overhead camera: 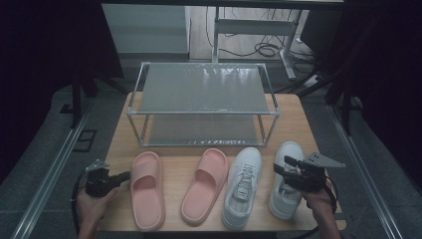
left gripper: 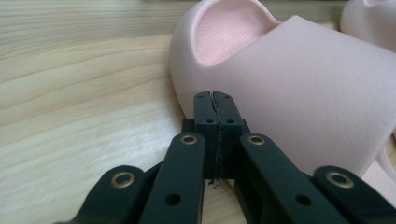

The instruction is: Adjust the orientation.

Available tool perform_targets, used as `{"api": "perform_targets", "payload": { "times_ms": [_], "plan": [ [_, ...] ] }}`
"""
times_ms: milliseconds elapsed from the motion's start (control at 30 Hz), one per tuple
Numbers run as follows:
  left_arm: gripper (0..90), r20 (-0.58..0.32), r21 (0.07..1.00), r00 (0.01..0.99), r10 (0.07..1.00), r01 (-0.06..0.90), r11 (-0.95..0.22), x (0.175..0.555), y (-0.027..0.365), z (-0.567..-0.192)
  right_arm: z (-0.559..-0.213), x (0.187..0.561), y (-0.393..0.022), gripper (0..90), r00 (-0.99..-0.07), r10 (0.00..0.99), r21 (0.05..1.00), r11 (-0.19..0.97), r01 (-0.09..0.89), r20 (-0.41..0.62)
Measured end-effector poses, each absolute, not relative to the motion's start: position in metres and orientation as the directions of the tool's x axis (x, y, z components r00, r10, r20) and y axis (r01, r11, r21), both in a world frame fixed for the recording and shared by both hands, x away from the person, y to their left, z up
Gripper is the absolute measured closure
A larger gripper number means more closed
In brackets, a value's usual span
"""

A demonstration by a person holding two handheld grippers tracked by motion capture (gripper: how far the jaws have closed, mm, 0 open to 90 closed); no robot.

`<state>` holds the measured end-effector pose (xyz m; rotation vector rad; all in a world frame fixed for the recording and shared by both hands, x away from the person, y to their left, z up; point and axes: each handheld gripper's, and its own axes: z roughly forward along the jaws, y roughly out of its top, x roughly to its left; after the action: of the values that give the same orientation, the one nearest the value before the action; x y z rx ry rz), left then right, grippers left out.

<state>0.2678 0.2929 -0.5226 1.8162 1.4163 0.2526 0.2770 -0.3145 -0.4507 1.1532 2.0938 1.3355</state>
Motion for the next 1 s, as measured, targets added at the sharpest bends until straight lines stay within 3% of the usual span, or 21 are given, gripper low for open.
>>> {"api": "perform_targets", "payload": {
  "times_ms": [700, 1000],
  "plan": [
    [90.0, -0.315, 0.679, 0.391, 0.865, 0.729, -0.082, 0.289, 0.270, -0.521, -0.451, 0.276, -0.316, 43.4, -0.579, 0.810, 0.883, 0.201, 0.425, 0.094],
    [90.0, -0.291, 0.735, 0.369, 0.883, 0.676, -0.040, 0.264, 0.291, -0.498, -0.453, 0.276, -0.319, 43.3, -0.570, 0.815, 0.884, 0.189, 0.427, 0.101]
  ]
}}
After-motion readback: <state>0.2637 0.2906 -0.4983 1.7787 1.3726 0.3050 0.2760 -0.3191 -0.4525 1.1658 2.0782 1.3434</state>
